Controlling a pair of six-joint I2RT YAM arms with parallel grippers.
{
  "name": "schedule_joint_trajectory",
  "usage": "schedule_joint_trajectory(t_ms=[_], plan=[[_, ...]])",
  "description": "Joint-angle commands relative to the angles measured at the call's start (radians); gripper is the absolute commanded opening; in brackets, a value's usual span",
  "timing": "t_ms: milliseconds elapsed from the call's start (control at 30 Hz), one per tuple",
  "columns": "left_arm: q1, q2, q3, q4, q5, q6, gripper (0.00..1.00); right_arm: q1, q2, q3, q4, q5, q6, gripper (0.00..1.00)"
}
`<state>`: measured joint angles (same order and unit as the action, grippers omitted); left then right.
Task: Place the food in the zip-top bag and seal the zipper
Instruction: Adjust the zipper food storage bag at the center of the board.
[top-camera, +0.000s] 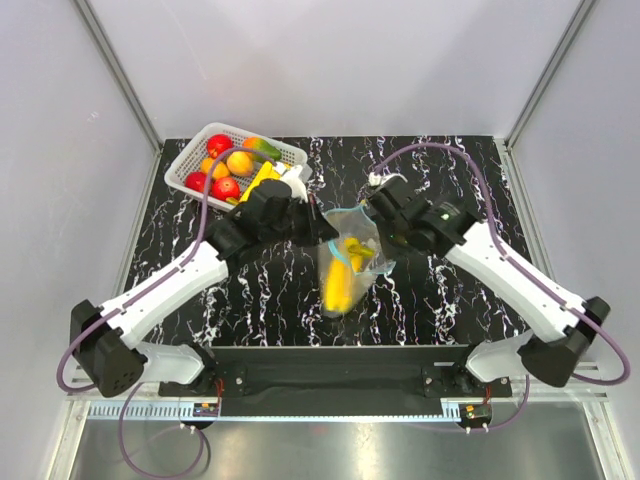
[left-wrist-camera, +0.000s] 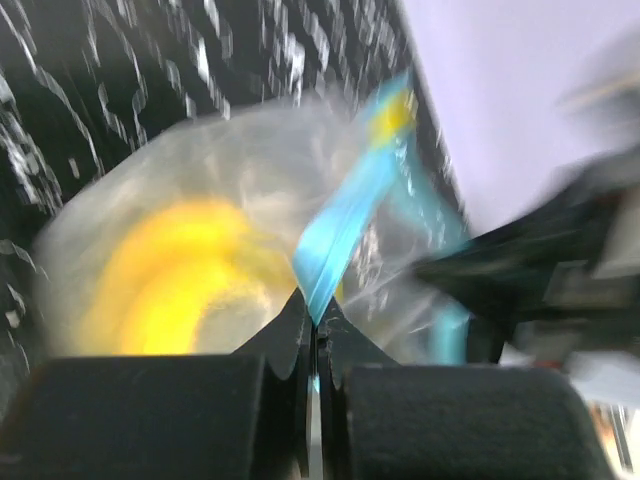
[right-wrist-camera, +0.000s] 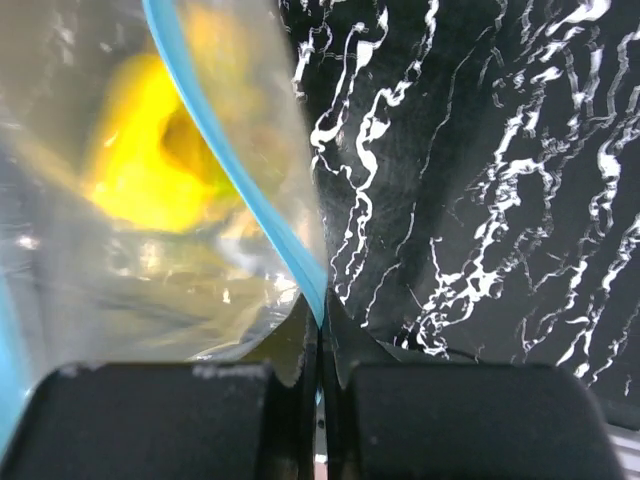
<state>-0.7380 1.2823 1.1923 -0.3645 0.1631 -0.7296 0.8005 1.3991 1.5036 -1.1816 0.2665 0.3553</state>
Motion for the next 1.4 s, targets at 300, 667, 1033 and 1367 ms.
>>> schedule_joint_trajectory(t_ms=[300, 667, 1033, 1367], plan=[[-0.021, -0.028, -0.083, 0.002, 0.161, 0.024, 0.02, 0.008, 0.066, 0.139, -0.018, 0.109, -0.001, 0.00], [-0.012, 0.052, -0.076, -0.034, 0.127, 0.093, 0.03, -0.012, 0.052, 0.084, 0.002, 0.261, 0.030, 0.00], [-0.006, 0.229, 0.158, -0.047, 0.196, 0.147, 0.01, -0.021, 0.084, 0.211, -0.081, 0.329, -0.002, 0.03], [0.028, 0.267, 0.030, 0.061, 0.043, 0.219, 0.23, -0.021, 0.236, 0.136, 0.069, 0.281, -0.026, 0.00]])
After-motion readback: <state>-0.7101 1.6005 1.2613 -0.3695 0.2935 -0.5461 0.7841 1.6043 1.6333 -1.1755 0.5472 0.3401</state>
